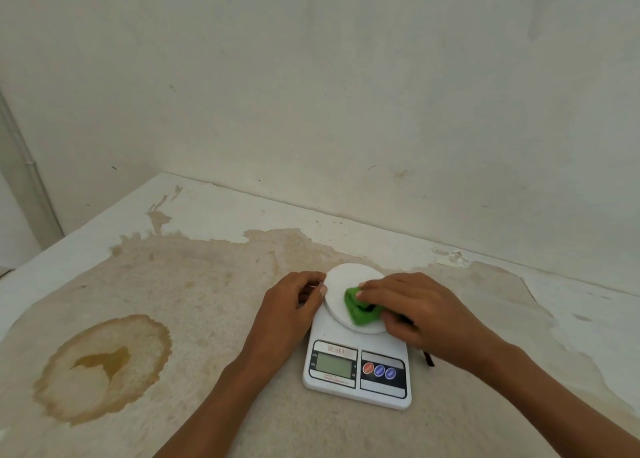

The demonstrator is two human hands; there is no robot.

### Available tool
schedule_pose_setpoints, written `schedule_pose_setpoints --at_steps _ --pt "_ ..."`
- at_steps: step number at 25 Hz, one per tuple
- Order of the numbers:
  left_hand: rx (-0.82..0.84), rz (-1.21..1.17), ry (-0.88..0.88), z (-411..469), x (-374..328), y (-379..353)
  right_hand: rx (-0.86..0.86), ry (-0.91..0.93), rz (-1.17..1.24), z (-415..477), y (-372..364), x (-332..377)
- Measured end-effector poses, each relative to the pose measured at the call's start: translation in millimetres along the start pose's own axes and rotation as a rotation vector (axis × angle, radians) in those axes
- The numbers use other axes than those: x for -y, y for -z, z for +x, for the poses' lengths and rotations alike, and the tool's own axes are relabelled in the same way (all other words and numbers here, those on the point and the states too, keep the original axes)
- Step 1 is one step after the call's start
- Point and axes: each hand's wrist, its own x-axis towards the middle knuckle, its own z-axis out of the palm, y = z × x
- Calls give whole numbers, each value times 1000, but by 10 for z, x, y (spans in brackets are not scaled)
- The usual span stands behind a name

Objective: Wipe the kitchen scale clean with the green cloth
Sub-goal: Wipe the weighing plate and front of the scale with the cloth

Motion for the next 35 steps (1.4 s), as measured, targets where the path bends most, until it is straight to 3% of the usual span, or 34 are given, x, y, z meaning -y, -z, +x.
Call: schedule_pose_setpoints --at_steps 4,6,10,14,19,22,25,29,35 --pt "-15 -18 34 -6 -33 4 -89 -418 102 328 -93 -167" --pt "-19 -34 51 -4 -33 12 -68 -491 110 564 -160 -130" --pt "-2 -56 69 -5 -24 21 15 -375 138 652 -143 -43" --pt "-4 -67 82 -3 -45 18 3 -454 67 678 -127 -110" --pt "17 -59 86 2 -36 70 140 -216 220 694 -44 58" --pt "-16 -60 122 0 -16 87 99 -304 179 645 -3 -70" --pt "24 -54 71 4 -28 91 79 -251 197 598 -25 35" --pt "73 -9 1 0 -49 78 181 -132 247 312 143 217" --pt "161 105 -36 -18 -93 42 133 -249 218 -23 226 191"
